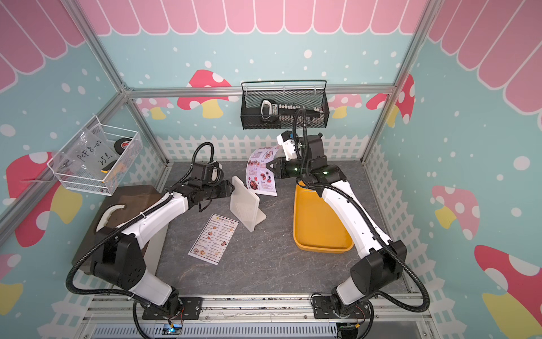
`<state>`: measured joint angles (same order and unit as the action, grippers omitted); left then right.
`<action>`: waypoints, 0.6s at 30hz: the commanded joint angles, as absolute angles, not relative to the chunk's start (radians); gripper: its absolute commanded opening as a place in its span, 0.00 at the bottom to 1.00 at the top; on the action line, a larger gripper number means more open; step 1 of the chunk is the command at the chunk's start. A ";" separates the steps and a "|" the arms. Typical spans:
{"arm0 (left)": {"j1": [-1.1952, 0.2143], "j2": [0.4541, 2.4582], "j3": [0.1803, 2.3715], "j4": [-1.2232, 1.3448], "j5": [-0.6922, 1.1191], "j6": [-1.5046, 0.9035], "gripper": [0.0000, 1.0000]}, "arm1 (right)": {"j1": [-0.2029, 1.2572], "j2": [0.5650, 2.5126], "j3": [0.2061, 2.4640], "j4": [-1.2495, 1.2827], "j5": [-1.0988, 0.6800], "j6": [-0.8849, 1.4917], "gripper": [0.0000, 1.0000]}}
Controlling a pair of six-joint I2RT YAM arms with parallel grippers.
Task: Replace the menus in the menu holders
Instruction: Insert the menu into the menu holder.
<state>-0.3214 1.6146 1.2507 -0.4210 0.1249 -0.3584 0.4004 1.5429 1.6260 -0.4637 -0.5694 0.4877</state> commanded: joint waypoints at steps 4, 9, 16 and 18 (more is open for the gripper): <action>-0.328 1.629 1.244 -0.388 0.130 -0.336 0.55 | 0.399 1.569 1.648 -0.455 -0.575 0.486 0.04; -0.327 1.626 1.239 -0.388 0.134 -0.328 0.55 | 0.399 1.582 1.654 -0.443 -0.568 0.496 0.04; -0.331 1.632 1.235 -0.386 0.161 -0.318 0.55 | 0.403 1.604 1.649 -0.401 -0.563 0.519 0.04; -0.331 1.629 1.232 -0.387 0.165 -0.318 0.55 | 0.408 1.612 1.648 -0.387 -0.563 0.525 0.04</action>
